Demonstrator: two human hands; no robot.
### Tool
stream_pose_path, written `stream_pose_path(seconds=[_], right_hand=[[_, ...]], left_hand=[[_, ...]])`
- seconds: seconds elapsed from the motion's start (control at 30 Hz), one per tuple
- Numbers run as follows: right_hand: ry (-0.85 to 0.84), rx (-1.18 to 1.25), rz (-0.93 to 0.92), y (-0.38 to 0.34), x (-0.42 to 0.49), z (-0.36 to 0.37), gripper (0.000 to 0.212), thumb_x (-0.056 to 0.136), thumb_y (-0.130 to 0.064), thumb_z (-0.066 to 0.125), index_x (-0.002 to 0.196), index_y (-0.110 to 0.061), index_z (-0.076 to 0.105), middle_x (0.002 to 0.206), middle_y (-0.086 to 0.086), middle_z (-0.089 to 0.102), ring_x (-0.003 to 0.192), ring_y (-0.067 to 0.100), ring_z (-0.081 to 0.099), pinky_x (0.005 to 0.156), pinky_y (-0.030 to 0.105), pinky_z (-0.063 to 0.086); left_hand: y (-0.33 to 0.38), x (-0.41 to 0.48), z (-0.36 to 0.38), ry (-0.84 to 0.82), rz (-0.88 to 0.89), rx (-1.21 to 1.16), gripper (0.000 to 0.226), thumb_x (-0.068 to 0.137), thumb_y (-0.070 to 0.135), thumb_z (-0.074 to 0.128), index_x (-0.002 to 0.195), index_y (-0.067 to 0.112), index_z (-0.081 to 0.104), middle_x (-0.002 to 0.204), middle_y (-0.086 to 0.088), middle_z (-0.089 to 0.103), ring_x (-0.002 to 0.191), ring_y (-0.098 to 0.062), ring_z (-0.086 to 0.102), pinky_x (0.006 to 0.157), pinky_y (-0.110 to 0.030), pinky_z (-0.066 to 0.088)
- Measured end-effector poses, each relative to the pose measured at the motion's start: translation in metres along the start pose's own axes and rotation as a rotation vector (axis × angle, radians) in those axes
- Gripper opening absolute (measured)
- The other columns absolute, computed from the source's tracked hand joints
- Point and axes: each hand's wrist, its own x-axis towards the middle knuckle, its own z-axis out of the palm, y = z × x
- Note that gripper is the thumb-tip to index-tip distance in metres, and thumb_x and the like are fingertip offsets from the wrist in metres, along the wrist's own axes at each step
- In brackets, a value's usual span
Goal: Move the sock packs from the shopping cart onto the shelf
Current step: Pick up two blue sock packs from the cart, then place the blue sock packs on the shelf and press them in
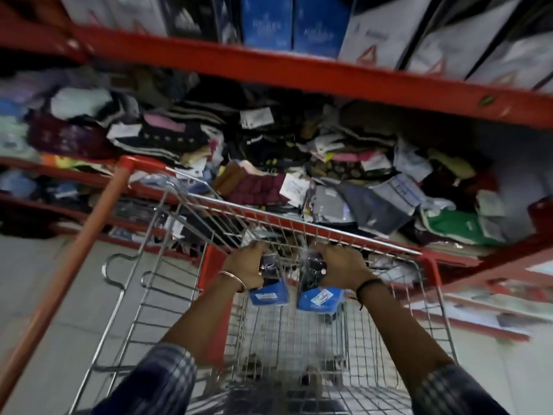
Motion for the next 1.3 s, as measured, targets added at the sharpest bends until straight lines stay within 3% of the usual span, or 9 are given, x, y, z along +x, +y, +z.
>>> stream_pose_path(seconds=[0.1,0.27,0.4,0.7,0.9,1.1,1.3], right_hand=[[0.045,-0.009,0.004,-0.006,-0.018,-0.05,0.072,0.059,-0.04,0.079,0.122,-0.027,0.049,0.112,0.001,0.067,0.103,0.025,0.063,0.082,0.033,0.051],[0.126,-0.045,0.002,-0.019,-0.039,-0.128,0.083,0.055,-0.048,0.081,0.127,-0.027,0.046,0.112,0.001,0.066,0.103,0.025,0.061,0.078,0.034,0.05],[0.193,-0.056,-0.021,-0.033,-0.05,-0.184,0.088,0.051,-0.051,0.082,0.128,-0.027,0.047,0.118,0.004,0.064,0.107,0.027,0.059,0.081,0.034,0.049],[0.419,-0.136,-0.05,-0.067,-0.077,-0.287,0.084,0.054,-0.051,0.083,0.125,-0.025,0.049,0.115,0.004,0.064,0.104,0.026,0.057,0.075,0.033,0.044],[0.572,-0.207,-0.007,-0.075,-0.081,-0.332,0.091,0.059,-0.053,0.08,0.135,-0.023,0.039,0.122,0.004,0.061,0.108,0.028,0.057,0.08,0.037,0.047],[0.655,-0.239,0.056,-0.081,-0.072,-0.355,0.1,0.059,-0.054,0.08,0.142,-0.021,0.033,0.133,0.004,0.055,0.119,0.028,0.053,0.089,0.04,0.046],[0.672,-0.244,0.073,-0.088,-0.06,-0.379,0.103,0.058,-0.055,0.08,0.142,-0.022,0.032,0.134,0.007,0.054,0.119,0.03,0.052,0.087,0.04,0.047]], left_hand=[[0.015,-0.014,-0.045,0.119,0.055,0.042,0.065,0.063,0.013,0.073,0.121,0.01,0.044,0.114,-0.012,0.06,0.099,-0.034,0.06,0.075,-0.034,0.048],[0.034,-0.035,-0.119,0.219,0.095,0.105,0.058,0.059,0.016,0.077,0.105,0.012,0.043,0.103,-0.009,0.059,0.089,-0.031,0.06,0.062,-0.031,0.041],[0.042,-0.05,-0.173,0.297,0.129,0.1,0.063,0.055,0.019,0.082,0.102,0.015,0.04,0.098,-0.008,0.056,0.086,-0.03,0.059,0.066,-0.037,0.05],[0.063,-0.074,-0.286,0.522,0.231,0.177,0.068,0.055,0.023,0.086,0.107,0.015,0.043,0.103,-0.002,0.056,0.091,-0.022,0.055,0.069,-0.031,0.042],[0.08,-0.062,-0.347,0.7,0.334,0.166,0.069,0.057,0.018,0.086,0.114,0.007,0.048,0.107,-0.004,0.045,0.095,-0.018,0.047,0.077,-0.028,0.041],[0.094,-0.031,-0.391,0.896,0.443,0.188,0.07,0.061,0.015,0.082,0.121,0.005,0.047,0.115,-0.011,0.046,0.102,-0.029,0.051,0.085,-0.042,0.048],[0.096,0.005,-0.412,0.867,0.395,0.324,0.071,0.065,0.019,0.079,0.127,0.008,0.046,0.119,-0.012,0.048,0.11,-0.031,0.051,0.091,-0.043,0.046]])
